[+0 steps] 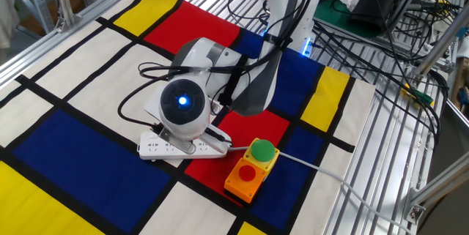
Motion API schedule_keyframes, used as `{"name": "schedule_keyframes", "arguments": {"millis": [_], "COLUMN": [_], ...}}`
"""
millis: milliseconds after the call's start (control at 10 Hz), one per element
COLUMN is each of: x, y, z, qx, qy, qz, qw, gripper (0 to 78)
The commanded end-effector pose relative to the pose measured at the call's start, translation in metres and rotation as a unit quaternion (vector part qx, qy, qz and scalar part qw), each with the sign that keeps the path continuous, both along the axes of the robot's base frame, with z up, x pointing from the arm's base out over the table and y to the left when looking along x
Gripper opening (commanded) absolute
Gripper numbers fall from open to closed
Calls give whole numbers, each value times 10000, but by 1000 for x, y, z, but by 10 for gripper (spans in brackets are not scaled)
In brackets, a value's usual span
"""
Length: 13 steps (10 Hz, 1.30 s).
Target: Turn off the power strip by pressing the button
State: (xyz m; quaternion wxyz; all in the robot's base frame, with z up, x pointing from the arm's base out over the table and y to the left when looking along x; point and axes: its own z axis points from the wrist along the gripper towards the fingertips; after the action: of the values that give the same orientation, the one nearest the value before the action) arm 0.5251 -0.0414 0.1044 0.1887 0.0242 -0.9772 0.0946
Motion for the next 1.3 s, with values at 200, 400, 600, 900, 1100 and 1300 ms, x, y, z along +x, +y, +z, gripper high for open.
{"name": "schedule_keyframes", "arguments": {"millis": [200,400,600,900,1100,1300], "x": [3,3,3,3,3,0], "y": [-3,-3,-3,-3,-6,-24], "z": [4,4,4,4,3,-1], "qx": [24,38,-55,-286,-214,-121], "qy": [-8,-46,-60,-77,-61,-37], "qz": [35,-22,-165,-277,-162,-94], "qw": [10000,10000,9998,9992,9996,9999], "gripper": [775,775,775,775,775,775]}}
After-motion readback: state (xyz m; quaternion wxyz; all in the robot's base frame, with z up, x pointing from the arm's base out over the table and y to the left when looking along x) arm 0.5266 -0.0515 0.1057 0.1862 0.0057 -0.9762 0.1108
